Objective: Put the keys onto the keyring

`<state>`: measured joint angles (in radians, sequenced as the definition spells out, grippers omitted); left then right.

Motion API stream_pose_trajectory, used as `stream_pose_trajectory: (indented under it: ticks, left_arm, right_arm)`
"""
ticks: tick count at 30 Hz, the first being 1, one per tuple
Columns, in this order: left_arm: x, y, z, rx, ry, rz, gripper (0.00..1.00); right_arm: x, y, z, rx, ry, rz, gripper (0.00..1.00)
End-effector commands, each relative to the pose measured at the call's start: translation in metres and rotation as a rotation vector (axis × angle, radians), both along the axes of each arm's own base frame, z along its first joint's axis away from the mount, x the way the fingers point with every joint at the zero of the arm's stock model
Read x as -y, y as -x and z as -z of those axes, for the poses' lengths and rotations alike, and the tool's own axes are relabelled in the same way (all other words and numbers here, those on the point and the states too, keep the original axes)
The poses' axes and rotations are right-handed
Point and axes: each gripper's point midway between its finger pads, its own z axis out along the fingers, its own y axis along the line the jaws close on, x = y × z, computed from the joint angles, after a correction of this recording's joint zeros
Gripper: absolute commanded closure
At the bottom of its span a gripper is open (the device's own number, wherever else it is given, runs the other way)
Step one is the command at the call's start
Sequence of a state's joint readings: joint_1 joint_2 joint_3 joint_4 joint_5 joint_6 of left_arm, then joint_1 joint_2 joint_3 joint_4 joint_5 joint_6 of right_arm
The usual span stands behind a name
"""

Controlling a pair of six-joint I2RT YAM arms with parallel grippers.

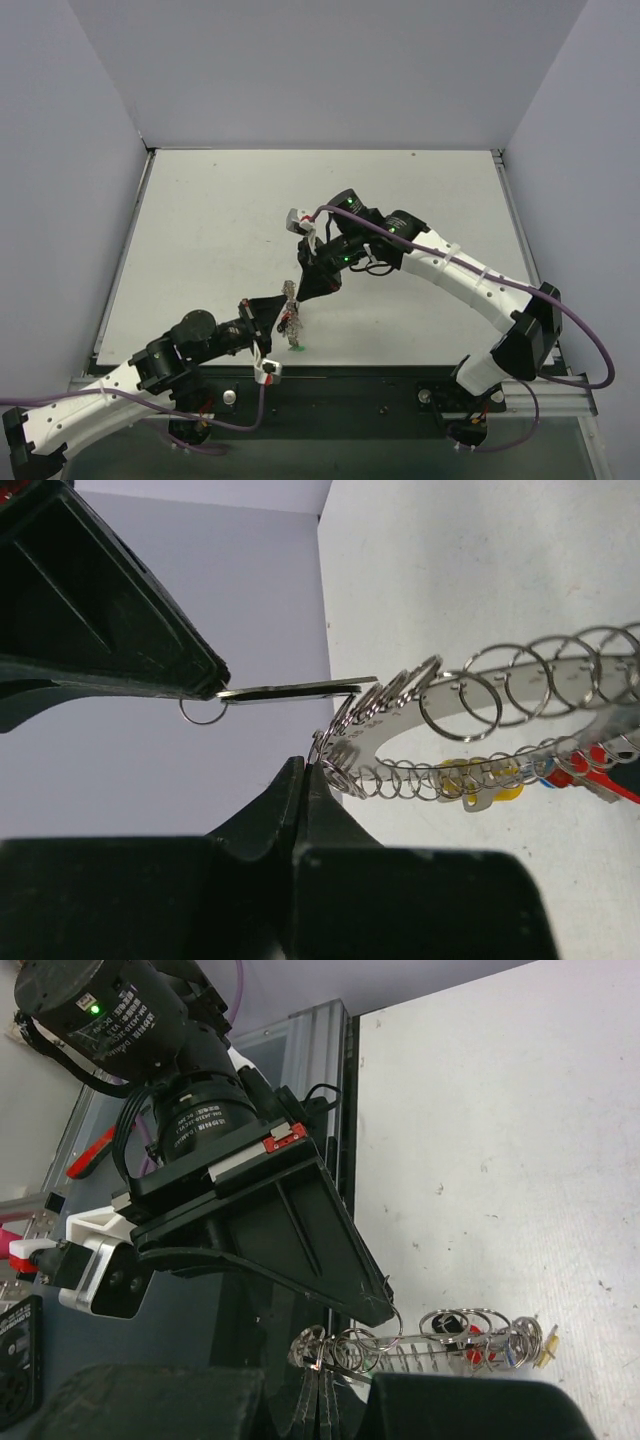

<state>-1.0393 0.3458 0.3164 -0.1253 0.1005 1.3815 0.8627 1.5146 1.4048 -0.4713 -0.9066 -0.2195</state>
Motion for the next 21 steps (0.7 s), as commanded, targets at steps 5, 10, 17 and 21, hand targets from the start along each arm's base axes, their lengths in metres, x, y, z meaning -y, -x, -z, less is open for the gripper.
stream_pose_trajectory:
  ticks: [5,10,17,21]
  left_arm:
    - [-0.003,-0.009,-0.056,0.22,0.118,-0.044,1.0]
    - [0.0,-0.01,-0.056,0.227,0.111,-0.04,1.0]
    - [0.0,-0.008,-0.057,0.245,0.115,-0.034,1.0]
    - [-0.002,-0.01,-0.063,0.241,0.137,-0.055,1.0]
  right_arm:
    - [-0.003,0.007,-0.004,-0.03,-0.004,-0.083,1.0]
    - [-0.005,0.007,-0.001,-0.035,0.002,-0.092,1.0]
    - [-0.008,-0.003,0.001,-0.015,0.021,-0.052,1.0]
    - [-0.009,-0.008,-0.003,0.004,0.014,-0.029,1.0]
